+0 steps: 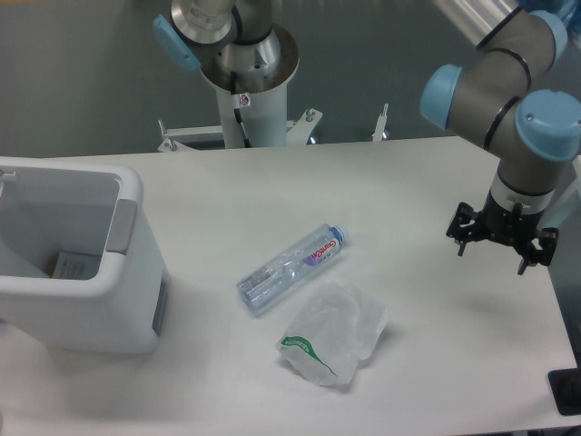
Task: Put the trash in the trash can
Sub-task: 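Move the gripper toward the crumpled clear plastic bag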
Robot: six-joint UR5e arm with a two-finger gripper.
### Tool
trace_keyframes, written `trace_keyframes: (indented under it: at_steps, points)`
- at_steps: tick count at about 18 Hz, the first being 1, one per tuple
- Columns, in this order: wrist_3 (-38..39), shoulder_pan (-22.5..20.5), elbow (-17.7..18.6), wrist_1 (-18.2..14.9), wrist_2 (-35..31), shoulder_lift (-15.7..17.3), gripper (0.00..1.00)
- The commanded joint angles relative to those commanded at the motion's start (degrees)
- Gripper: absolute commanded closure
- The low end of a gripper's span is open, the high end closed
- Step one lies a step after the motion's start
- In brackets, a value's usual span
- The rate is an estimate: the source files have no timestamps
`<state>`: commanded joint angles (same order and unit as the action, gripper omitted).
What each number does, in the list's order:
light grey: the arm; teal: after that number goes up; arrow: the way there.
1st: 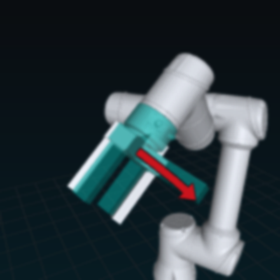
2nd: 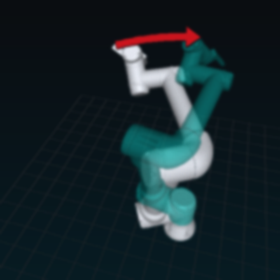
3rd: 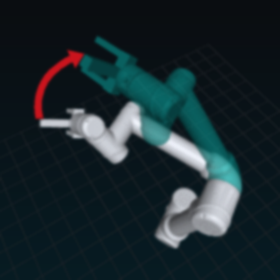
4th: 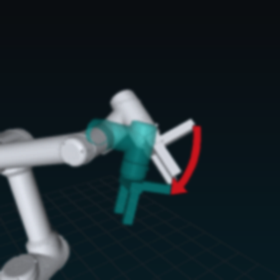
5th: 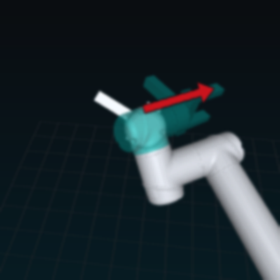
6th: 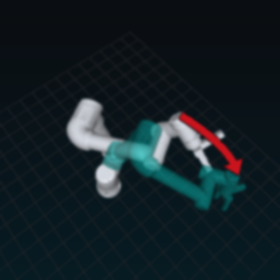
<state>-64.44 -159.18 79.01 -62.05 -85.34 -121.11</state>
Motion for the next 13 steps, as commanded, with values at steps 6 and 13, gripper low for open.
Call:
trace_keyframes:
  at_steps: [6, 13]
  points:
    - [7.22, 3.52, -0.09, -0.09, 0.17, -1.15, 0.00]
    - [14.86, 8.88, 0.53, -0.35, 0.09, -2.55, 0.00]
